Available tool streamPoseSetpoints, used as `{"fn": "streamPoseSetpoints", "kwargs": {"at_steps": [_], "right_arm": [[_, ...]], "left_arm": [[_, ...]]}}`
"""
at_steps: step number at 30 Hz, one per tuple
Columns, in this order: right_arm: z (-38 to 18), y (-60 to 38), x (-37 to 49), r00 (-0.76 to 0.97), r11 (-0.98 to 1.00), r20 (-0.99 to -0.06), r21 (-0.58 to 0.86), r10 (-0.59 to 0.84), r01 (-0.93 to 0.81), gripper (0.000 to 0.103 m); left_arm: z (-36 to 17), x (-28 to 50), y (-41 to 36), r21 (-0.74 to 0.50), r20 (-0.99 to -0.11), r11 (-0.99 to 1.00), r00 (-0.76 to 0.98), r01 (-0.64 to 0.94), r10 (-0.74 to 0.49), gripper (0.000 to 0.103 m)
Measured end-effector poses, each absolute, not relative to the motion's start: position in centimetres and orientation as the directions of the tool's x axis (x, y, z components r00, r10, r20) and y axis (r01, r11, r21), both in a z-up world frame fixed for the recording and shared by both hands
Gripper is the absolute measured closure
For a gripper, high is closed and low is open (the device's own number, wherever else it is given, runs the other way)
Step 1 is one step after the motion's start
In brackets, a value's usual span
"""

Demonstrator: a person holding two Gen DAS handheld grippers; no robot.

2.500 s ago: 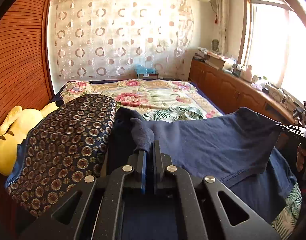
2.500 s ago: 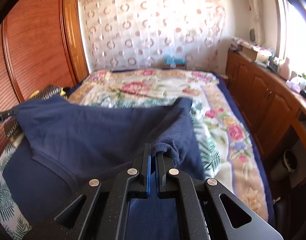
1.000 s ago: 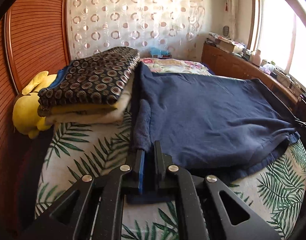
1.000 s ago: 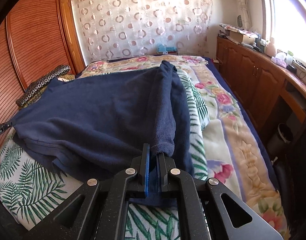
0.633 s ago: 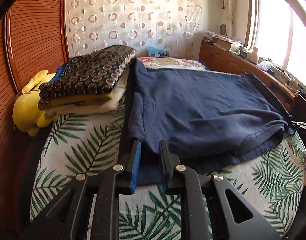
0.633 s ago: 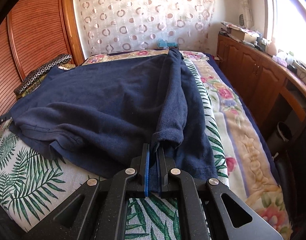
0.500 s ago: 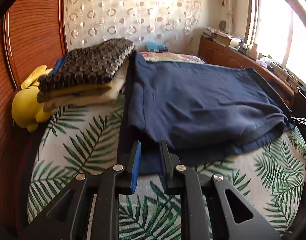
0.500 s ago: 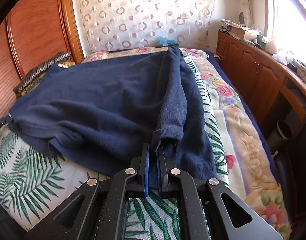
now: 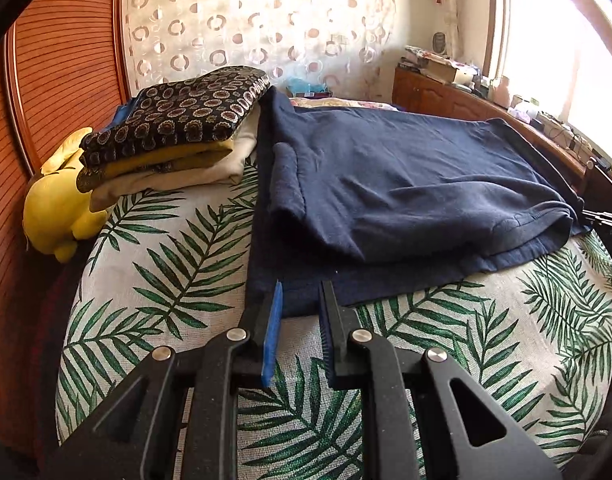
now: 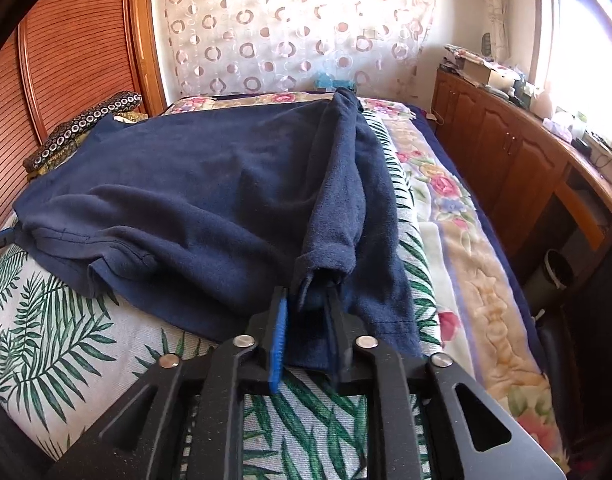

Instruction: Fold small clothes

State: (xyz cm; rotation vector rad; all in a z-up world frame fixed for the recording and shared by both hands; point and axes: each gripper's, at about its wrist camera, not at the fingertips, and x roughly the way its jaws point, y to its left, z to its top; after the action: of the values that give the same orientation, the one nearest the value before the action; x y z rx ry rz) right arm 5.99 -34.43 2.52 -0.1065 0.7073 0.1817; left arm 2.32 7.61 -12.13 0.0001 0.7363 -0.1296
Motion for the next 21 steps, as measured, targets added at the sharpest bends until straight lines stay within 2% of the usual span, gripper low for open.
{"fn": "streamPoseSetpoints", "kwargs": {"at_steps": [3, 5, 7, 8, 10, 14, 21], "right_arm": [[2.8, -34.8, 5.7, 0.739, 0.976, -0.655, -0.009, 0.157, -0.216, 0.068], [3.3, -34.7, 5.1, 0.750, 0.976, -0.643, -0.017, 0.156, -0.218, 0.067], [3.8, -34.5, 4.5, 0.762, 0.975, -0.630, -0.032, 0.150, -0.219, 0.065], [4.1, -34.4, 4.2, 0.767, 0.974, -0.623, -0.034, 0.155, -0.225, 0.065], [4.7, -34.1, 3.7, 0.780, 0.971, -0.605, -0.046, 0.159, -0.234, 0.063], [5.1, -33.4, 3.7, 0.802, 0.972, -0.582, -0.076, 0.137, -0.222, 0.045], [4.4, -32.8, 4.5, 0.798, 0.967, -0.585, -0.086, 0.145, -0.238, 0.044]], "left_arm": [[-11.5, 2.5, 7.9, -0.080, -0.668, 0.991, 0.733, 0.103, -0.130, 0.074], [-10.7, 2.3, 8.2, -0.109, -0.642, 0.988, 0.751, 0.110, -0.155, 0.059], [-9.8, 2.3, 8.4, -0.124, -0.623, 0.986, 0.764, 0.113, -0.166, 0.051], [-9.5, 2.3, 8.4, -0.128, -0.617, 0.985, 0.769, 0.112, -0.168, 0.037], [-8.8, 2.8, 8.3, -0.132, -0.602, 0.985, 0.780, 0.115, -0.172, 0.020], [-8.5, 5.6, 8.0, -0.106, -0.626, 0.991, 0.768, 0.086, -0.134, 0.020], [-9.4, 8.8, 7.3, -0.084, -0.673, 0.992, 0.729, 0.089, -0.123, 0.020]]}}
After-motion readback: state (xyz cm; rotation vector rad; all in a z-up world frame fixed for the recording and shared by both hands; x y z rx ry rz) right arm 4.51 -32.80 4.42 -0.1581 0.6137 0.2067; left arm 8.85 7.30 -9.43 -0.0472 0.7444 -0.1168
